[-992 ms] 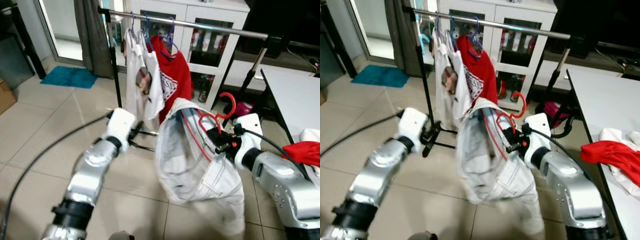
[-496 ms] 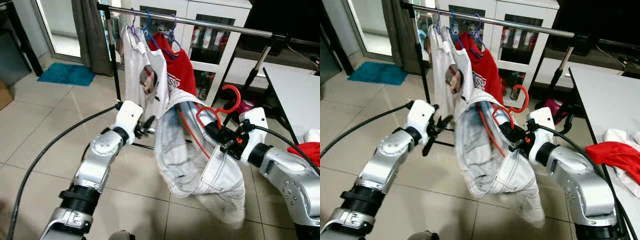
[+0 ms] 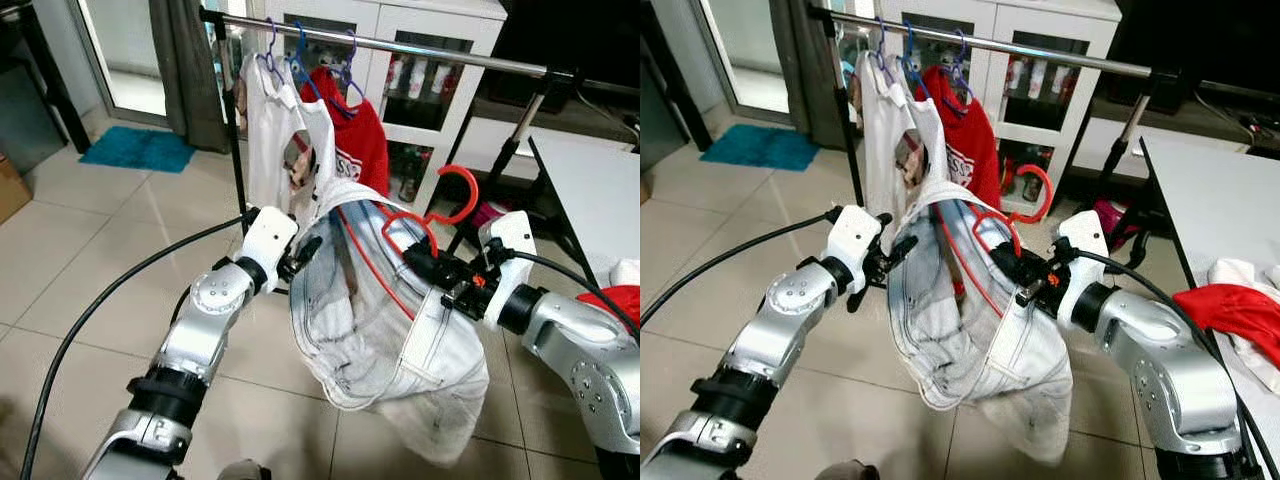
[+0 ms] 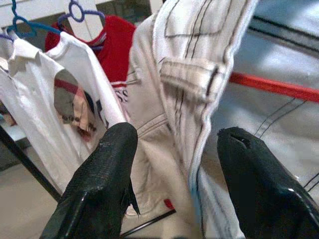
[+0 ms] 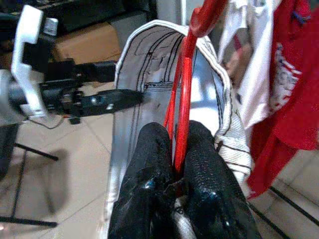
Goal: Hang hanger
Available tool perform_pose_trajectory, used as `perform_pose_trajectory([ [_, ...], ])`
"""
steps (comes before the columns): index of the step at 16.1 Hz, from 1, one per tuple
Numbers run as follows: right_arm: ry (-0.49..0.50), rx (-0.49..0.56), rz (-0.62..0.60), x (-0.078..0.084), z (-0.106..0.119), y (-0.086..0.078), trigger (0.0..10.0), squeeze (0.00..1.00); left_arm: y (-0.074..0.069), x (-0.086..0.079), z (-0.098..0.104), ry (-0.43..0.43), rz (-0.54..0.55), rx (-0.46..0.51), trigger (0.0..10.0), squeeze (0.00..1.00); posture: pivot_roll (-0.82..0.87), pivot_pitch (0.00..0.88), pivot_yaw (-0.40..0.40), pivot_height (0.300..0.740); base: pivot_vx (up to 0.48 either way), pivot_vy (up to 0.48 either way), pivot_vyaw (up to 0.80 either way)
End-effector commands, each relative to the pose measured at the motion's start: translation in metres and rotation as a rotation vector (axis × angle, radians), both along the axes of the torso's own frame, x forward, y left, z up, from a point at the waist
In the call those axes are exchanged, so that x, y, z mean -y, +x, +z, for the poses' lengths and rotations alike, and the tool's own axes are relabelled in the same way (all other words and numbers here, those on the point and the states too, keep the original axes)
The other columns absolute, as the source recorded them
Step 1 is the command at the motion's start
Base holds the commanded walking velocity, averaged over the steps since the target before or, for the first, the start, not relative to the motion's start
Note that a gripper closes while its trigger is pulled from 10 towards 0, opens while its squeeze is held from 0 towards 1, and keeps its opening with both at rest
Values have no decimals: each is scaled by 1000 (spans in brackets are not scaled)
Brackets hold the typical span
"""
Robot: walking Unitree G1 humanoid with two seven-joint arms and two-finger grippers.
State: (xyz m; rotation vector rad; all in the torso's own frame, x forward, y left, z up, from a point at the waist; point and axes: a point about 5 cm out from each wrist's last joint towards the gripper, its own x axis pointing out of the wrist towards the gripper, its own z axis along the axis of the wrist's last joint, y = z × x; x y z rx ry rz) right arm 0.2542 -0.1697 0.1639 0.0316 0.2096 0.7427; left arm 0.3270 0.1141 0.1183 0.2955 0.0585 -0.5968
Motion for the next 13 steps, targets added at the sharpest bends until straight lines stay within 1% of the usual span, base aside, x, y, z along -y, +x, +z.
perform_pose_trajectory([
  [1, 21, 74, 43, -3, 18, -1, 10000, 0, 1, 7, 5, -24, -55, 8, 2980, 0, -85, 0, -59, 740, 0, 0, 0],
  [2, 23, 74, 51, -3, 18, -1, 10000, 0, 0, 10, 5, -40, -98, 2, 0, 0, -86, 0, -59, 740, 0, 0, 0],
  [3, 25, 71, 58, -4, 18, -2, 10000, 0, 0, 12, 4, -31, -120, -2, 0, 0, -86, 0, -59, 740, 0, 0, 0],
  [5, 27, 66, 66, -4, 18, -3, 10000, 0, 2, 11, 3, -18, -105, -1, 0, 0, -86, 0, -56, 740, 0, 0, 0],
  [9, 29, 56, 72, -4, 17, -4, 10000, 0, 4, 10, 5, -25, -95, 20, 0, 0, -83, 0, -56, 740, 0, 0, 0],
  [11, 26, 54, 74, -4, 16, -4, 10000, 0, 6, 7, 6, -31, -72, 23, 0, 0, -83, 0, -56, 740, 0, 0, 0],
  [13, 24, 50, 76, -4, 16, -4, 10000, 0, 6, 7, 6, -37, -75, 16, 0, 0, -82, 0, -60, 740, 0, 0, 0],
])
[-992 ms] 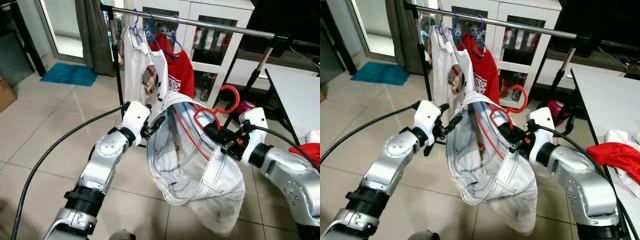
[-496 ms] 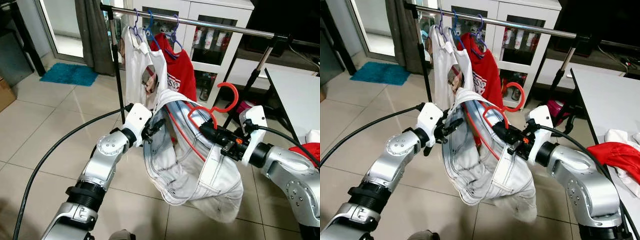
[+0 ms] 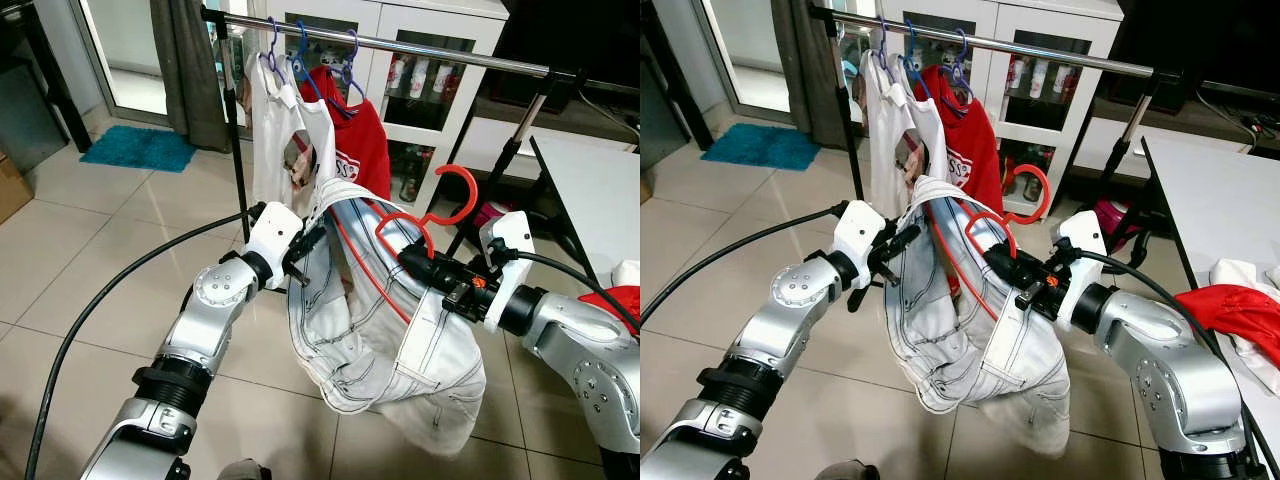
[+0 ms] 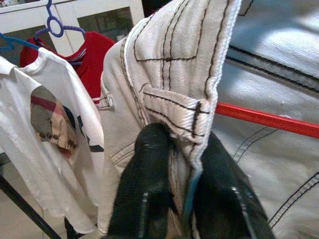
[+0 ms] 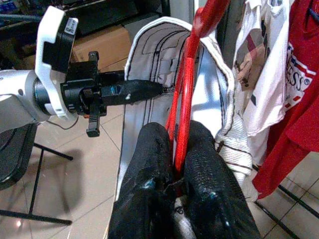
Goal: Hang hanger
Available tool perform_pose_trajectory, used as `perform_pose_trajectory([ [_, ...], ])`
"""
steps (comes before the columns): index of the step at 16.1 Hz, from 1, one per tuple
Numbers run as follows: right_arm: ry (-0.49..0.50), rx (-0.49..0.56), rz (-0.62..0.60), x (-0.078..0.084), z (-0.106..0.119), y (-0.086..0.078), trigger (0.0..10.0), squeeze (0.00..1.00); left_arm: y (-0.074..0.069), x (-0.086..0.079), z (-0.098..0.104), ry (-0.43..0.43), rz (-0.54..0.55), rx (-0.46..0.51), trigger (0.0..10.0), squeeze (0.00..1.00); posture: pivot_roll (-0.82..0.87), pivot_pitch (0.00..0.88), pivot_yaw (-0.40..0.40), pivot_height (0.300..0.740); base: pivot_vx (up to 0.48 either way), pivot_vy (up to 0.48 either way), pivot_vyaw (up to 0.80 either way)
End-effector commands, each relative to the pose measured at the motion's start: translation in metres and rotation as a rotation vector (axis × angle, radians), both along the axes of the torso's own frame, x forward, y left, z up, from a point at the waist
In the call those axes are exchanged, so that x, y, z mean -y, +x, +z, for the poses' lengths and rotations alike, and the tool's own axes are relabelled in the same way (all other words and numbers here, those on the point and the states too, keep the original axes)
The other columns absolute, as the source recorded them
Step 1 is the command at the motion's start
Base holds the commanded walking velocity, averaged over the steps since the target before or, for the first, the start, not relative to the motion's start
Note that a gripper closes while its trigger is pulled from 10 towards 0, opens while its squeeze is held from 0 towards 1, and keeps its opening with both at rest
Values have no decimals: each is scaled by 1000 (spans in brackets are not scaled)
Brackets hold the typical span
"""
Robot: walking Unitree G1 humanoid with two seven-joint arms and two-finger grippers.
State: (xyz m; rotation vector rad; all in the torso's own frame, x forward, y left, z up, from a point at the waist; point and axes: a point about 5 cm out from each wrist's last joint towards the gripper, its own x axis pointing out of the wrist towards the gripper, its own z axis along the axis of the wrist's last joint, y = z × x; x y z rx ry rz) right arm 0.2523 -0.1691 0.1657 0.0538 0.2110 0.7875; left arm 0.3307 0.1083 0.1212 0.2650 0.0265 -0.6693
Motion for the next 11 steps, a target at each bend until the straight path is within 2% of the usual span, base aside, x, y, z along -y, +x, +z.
perform_pose_trajectory([
  [1, -1, 57, 36, -3, 14, -2, 10000, 0, 2, 2, 3, -2, -3, 7, 0, 0, -82, 0, -61, 740, 0, 0, 0],
  [8, -19, 57, 57, -6, 12, -3, 10000, 0, 2, -1, 4, -14, 2, -3, 0, 0, -78, 0, -59, 740, 0, 0, 0],
  [11, -22, 1, 96, -9, 7, -8, 10000, 0, 3, -5, 10, -26, 1, 2, 0, 0, -75, 0, -52, 740, 0, 0, 0],
])
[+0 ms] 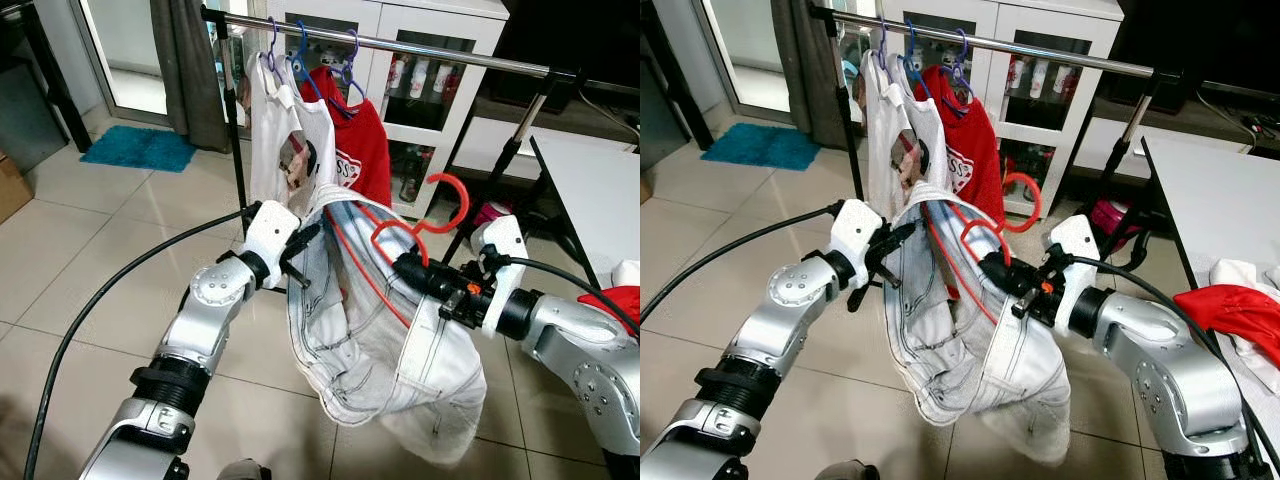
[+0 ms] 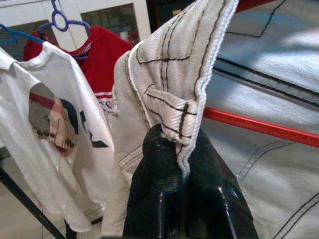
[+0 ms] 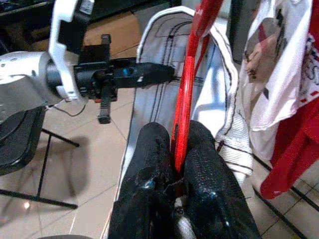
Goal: Hang hanger
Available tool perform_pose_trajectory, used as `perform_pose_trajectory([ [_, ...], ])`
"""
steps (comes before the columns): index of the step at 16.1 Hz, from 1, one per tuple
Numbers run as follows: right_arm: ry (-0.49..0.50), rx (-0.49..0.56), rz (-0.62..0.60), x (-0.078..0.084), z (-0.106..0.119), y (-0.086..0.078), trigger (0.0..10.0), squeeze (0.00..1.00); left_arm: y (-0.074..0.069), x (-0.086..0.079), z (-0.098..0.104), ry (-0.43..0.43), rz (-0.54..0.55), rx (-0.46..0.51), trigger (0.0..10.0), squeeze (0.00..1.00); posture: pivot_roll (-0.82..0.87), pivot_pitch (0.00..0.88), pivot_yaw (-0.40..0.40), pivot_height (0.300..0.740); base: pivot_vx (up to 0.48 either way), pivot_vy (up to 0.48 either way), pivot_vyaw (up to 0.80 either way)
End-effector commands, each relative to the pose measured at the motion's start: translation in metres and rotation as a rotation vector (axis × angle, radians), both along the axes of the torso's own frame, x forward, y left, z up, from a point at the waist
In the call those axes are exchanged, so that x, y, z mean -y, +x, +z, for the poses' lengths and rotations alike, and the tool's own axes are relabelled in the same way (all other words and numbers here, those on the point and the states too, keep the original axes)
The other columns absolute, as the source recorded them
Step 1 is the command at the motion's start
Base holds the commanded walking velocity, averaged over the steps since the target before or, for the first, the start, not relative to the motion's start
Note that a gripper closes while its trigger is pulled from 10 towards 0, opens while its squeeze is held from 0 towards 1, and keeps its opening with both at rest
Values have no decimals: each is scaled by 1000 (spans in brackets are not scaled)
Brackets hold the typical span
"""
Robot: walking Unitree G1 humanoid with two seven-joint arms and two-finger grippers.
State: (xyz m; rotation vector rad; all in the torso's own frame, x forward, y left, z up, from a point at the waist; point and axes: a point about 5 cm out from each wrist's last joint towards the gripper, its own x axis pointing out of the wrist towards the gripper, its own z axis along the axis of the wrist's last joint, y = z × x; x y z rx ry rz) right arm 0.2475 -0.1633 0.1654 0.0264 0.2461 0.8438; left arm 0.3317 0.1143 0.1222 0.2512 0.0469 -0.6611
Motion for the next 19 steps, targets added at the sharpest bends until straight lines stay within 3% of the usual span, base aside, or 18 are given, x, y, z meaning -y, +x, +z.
perform_pose_trajectory([
  [1, 14, 17, 35, -4, 7, -3, 10000, 0, 1, 0, 11, -22, -14, 24, 0, 0, -75, 0, -52, 740, 0, 0, 0],
  [3, 0, 37, 15, -3, 6, -3, 10000, 0, -3, -3, 14, -25, -75, 0, 0, 0, -75, 0, -52, 740, 0, 0, 0],
  [7, -10, 20, 12, -6, 4, -3, 10000, 0, -7, -16, 33, -114, -164, -12, 0, 0, -70, 0, -42, 740, 0, 0, 0],
  [8, -33, 21, 49, -7, 2, -6, 10000, 0, -8, -27, 40, -135, -170, -17, 0, 0, -70, 0, -42, 740, 0, 0, 0],
  [11, -105, 43, 114, -7, -3, -12, 10000, 0, -4, -50, 59, -162, -141, 9, 0, 0, -63, 0, -47, 740, 0, 0, 0],
  [13, -172, 27, 143, -5, -11, -15, 10000, 0, 2, -68, 71, -122, -77, 29, 0, 0, -61, 0, -45, 740, 0, 0, 0],
  [14, -176, 24, 143, -4, -12, -15, 8980, 0, 5, -74, 73, -107, -45, 33, 0, 0, -62, 0, -41, 740, 0, 0, 0],
  [15, -166, 23, 142, -3, -11, -15, 4000, 0, 8, -81, 75, -101, 0, 40, 0, 0, -64, 0, -40, 740, 0, 0, 0],
  [16, -152, 23, 146, -2, -10, -16, 0, 0, 10, -84, 77, -100, 27, 43, 0, 0, -63, 0, -39, 740, 0, 0, 0],
  [19, -136, 2, 203, 0, -11, -24, 0, 0, 20, -92, 91, -150, 104, 70, 0, 0, -62, 0, -37, 740, 0, 0, 0],
])
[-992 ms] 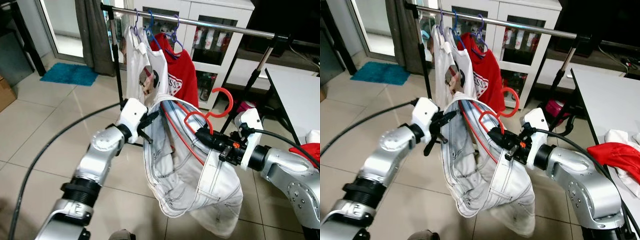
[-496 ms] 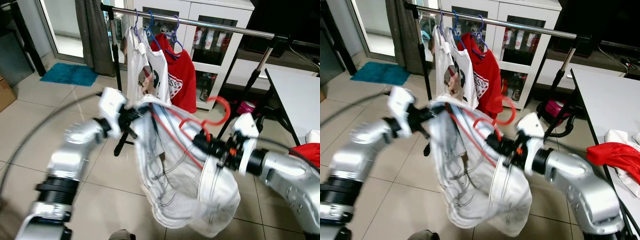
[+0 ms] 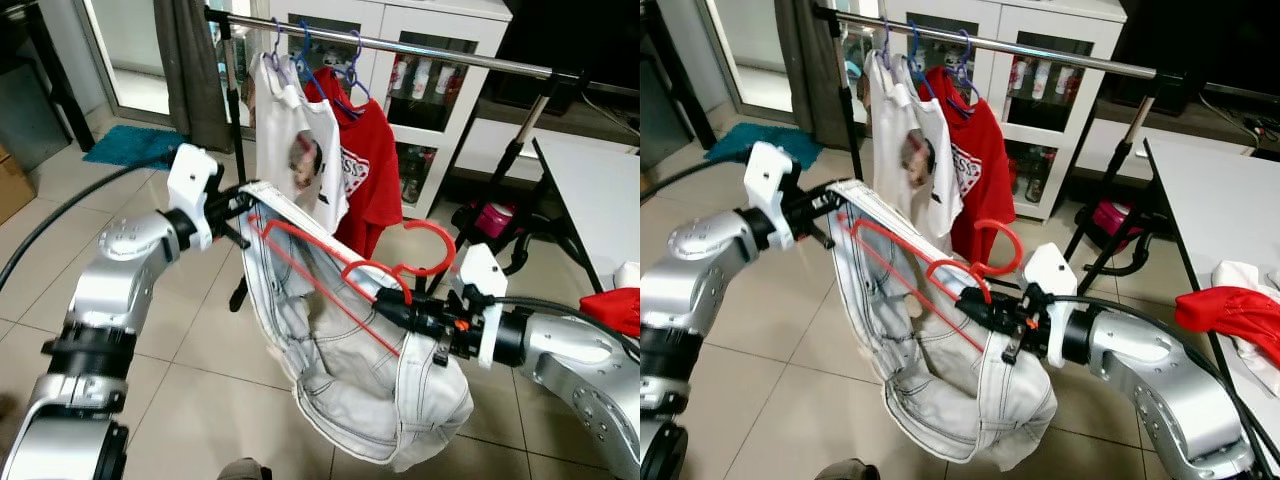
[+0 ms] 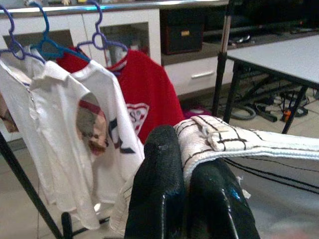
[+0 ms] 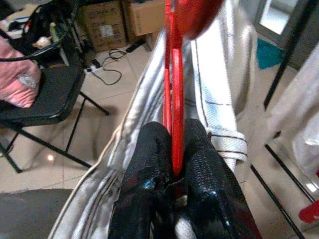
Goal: Hang hanger
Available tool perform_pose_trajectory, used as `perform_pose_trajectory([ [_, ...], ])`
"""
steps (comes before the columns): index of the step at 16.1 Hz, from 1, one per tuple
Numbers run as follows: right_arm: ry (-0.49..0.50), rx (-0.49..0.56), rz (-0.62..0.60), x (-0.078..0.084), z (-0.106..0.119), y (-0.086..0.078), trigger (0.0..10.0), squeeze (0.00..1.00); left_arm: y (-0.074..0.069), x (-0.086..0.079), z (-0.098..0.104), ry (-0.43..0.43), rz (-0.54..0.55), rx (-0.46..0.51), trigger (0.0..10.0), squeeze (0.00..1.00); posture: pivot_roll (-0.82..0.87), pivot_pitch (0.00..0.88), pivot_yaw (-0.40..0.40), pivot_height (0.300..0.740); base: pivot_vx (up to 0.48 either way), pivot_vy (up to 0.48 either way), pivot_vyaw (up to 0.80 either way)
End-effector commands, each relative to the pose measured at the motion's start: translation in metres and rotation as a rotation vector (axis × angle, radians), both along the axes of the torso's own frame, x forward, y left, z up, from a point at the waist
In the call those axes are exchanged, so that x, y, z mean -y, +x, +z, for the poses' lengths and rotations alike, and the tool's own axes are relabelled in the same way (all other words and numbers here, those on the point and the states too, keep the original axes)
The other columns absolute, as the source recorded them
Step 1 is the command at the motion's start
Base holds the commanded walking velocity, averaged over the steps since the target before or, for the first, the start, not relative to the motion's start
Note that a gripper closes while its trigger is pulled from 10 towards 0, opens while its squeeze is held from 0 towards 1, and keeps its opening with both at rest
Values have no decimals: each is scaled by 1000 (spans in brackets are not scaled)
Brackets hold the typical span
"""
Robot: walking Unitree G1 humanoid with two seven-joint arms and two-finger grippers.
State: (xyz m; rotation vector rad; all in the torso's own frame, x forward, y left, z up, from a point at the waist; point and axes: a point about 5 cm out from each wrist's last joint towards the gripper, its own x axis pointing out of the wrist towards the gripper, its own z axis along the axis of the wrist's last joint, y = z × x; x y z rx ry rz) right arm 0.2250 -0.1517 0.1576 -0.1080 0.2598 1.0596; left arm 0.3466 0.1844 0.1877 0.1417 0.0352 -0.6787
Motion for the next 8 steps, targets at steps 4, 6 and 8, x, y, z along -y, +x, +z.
perform_pose_trajectory([
  [4, -2, -69, 22, 15, -1, -11, 0, 0, 19, -36, 44, -110, 201, 101, 0, 0, -62, 0, -30, 740, 0, 0, 0],
  [6, 48, -71, 20, 18, 2, -13, 0, 0, 25, -46, 45, -162, 249, 85, 0, 0, -63, 0, -29, 740, 0, 0, 0],
  [8, 127, -67, -46, 24, 4, -8, 0, 0, 31, -58, 40, -234, 312, 46, 0, 0, -63, 0, -29, 740, 0, 0, 0],
])
